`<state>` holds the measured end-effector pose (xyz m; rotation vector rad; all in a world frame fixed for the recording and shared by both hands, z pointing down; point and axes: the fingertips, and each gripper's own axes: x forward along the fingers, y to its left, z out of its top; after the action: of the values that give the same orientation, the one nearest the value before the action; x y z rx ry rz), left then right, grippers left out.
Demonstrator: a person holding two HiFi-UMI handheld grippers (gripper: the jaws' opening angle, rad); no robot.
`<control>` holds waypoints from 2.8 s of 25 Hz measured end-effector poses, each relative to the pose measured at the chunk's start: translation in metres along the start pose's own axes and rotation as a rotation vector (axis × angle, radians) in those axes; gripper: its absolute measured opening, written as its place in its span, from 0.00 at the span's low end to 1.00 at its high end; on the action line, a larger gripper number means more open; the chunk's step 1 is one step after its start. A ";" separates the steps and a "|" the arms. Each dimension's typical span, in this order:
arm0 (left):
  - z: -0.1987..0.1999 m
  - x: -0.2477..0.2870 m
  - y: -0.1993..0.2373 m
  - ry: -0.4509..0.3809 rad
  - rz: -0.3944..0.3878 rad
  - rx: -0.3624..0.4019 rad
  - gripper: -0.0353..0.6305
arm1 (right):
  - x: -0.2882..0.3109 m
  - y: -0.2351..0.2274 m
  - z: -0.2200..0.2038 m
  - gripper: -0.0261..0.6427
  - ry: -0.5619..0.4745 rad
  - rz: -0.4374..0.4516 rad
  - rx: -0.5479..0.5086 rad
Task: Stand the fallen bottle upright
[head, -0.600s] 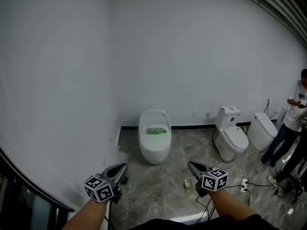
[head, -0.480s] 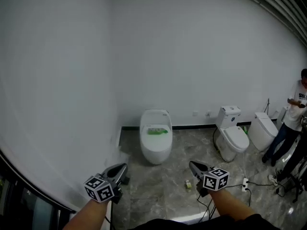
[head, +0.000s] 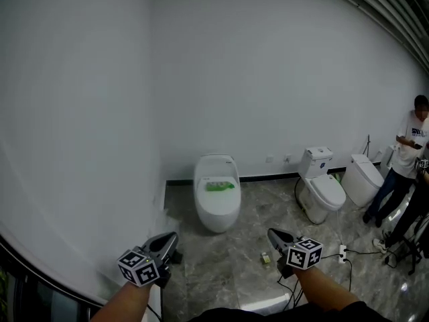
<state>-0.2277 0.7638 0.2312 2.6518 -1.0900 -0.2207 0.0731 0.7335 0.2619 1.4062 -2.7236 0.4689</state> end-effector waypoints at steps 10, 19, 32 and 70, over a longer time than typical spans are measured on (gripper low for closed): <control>0.004 0.070 0.039 0.022 0.036 0.015 0.06 | 0.071 -0.059 0.015 0.05 0.006 0.060 0.006; 0.019 0.208 0.061 -0.011 0.197 0.017 0.06 | 0.140 -0.192 0.061 0.05 0.075 0.211 -0.076; 0.004 0.367 0.137 0.031 0.158 -0.003 0.06 | 0.247 -0.309 0.078 0.05 0.111 0.234 -0.063; 0.052 0.717 0.529 0.144 0.192 -0.100 0.06 | 0.704 -0.572 0.172 0.05 0.169 0.287 -0.026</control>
<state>-0.0863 -0.1133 0.3120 2.4144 -1.2414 -0.0441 0.1356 -0.1819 0.3610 0.9246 -2.7868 0.5352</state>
